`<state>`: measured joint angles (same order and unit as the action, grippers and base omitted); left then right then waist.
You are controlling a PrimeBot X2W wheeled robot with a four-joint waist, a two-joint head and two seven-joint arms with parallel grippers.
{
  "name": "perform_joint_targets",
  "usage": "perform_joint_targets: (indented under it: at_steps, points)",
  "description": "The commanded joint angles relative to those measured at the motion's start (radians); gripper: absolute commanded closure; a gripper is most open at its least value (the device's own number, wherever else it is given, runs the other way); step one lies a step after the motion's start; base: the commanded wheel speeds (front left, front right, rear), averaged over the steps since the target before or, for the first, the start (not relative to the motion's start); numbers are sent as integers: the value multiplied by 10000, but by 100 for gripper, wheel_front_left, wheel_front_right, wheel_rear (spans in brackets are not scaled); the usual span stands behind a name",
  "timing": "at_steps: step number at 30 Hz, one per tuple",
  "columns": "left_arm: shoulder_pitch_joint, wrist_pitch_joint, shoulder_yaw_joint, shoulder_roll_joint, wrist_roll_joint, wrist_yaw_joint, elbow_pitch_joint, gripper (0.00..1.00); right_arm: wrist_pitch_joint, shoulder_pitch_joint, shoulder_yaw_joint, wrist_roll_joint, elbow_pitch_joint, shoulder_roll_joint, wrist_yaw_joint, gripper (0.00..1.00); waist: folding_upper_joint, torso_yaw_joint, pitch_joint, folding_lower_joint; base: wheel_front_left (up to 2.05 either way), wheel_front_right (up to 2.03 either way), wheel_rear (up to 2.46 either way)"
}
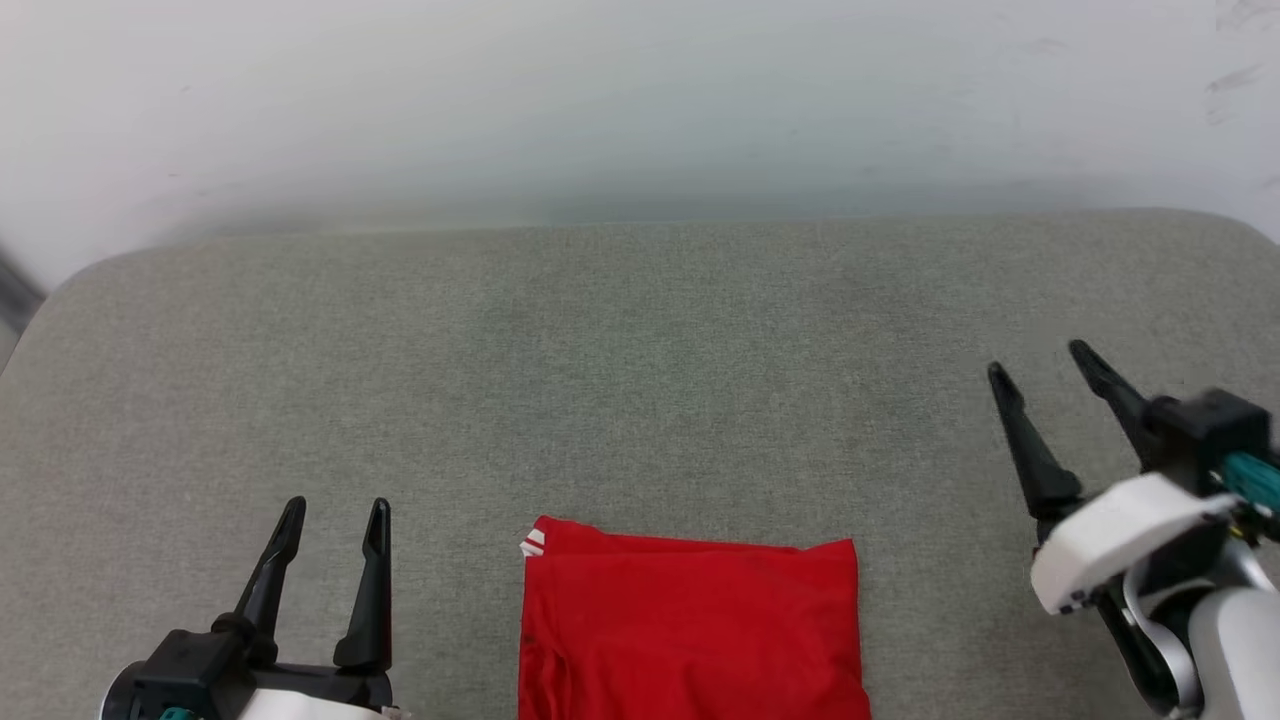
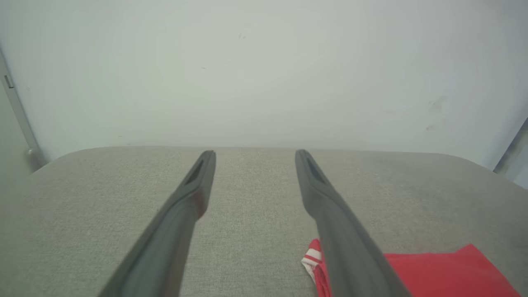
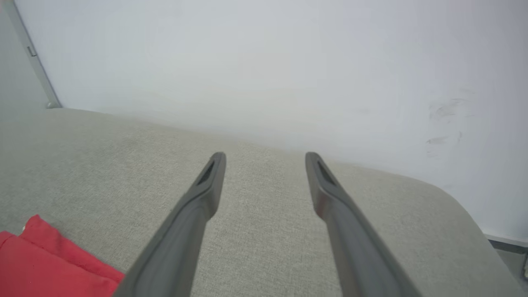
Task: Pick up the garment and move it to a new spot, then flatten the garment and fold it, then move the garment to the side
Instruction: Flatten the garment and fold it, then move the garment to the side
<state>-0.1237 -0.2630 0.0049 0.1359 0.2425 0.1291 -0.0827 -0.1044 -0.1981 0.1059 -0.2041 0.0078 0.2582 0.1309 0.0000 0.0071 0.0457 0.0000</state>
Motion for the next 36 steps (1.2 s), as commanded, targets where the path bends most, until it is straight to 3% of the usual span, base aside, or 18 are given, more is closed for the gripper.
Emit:
perform_joint_targets:
  at_steps: [1,13,26,36]
  points:
    - [-47,-21,-24,-39,75,18,-17,0,314,341,-307,101,-202,-242,-4,0,0,-29,-18,0,0,0,0]
    - [-249,-21,-320,27,-21,18,-149,0,1709,2240,-1185,656,-1320,-1708,-4,0,0,-39,-104,0,0,0,0]
    - [-269,-21,-528,-91,-141,18,-180,0,1857,2826,-1081,930,-1490,-2031,-4,0,0,164,-136,0,0,0,0]
    - [-87,-21,-636,-113,-82,18,-113,0,1073,2804,-892,953,-1570,-1920,-4,0,0,254,0,0,0,0,0]
